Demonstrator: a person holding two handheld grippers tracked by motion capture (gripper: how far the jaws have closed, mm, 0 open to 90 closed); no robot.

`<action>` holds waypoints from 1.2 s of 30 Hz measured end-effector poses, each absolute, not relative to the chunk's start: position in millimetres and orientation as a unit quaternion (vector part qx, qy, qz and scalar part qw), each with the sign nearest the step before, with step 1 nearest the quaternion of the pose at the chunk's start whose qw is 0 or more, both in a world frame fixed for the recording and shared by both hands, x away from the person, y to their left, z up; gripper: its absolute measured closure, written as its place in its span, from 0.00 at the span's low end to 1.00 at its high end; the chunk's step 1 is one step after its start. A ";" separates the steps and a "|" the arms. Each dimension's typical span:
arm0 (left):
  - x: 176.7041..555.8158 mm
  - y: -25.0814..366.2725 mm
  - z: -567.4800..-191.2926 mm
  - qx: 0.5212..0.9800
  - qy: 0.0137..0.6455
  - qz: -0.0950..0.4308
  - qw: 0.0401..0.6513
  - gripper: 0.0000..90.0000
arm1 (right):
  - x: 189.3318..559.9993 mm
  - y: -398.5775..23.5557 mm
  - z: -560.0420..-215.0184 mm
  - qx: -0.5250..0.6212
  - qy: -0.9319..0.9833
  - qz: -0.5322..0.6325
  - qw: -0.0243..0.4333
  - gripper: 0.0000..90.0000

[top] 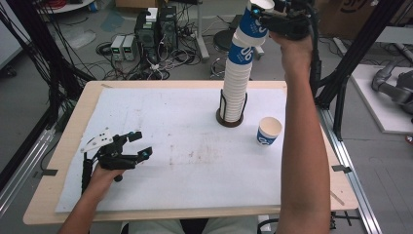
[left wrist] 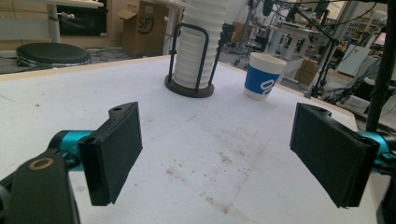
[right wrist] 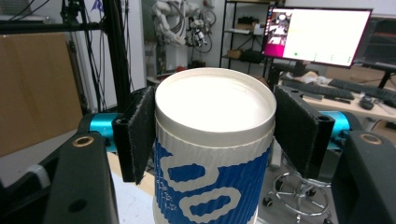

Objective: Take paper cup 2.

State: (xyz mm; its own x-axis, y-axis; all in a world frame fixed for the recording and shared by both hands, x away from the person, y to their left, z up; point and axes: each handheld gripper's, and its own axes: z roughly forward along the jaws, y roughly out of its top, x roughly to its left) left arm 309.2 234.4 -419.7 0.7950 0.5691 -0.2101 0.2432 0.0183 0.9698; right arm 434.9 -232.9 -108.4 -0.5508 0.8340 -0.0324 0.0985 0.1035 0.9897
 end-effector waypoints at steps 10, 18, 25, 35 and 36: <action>308.4 234.8 -418.8 0.686 0.295 0.126 0.653 0.19 | 398.4 -257.7 -113.4 0.337 0.679 0.567 0.321 0.38; 308.0 231.5 -418.9 0.687 0.292 0.124 0.654 0.19 | 373.8 -271.6 -146.5 0.332 0.698 0.563 0.293 0.38; 308.7 229.4 -419.6 0.690 0.289 0.122 0.653 0.18 | 356.9 -271.8 -175.1 0.320 0.708 0.571 0.267 0.38; 307.9 228.7 -419.1 0.689 0.285 0.121 0.656 0.18 | 343.5 -258.6 -224.3 0.304 0.727 0.572 0.230 0.37; 307.9 228.5 -419.1 0.688 0.285 0.121 0.656 0.19 | 343.0 -257.4 -229.1 0.302 0.729 0.572 0.225 0.37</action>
State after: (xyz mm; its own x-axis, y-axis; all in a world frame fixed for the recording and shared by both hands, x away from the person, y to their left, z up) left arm 307.9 228.5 -419.1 0.8087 0.5507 -0.2068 0.2328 0.0232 0.9723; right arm 343.0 -257.4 -229.1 -0.7161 0.6978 0.0169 0.1819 0.1631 0.9697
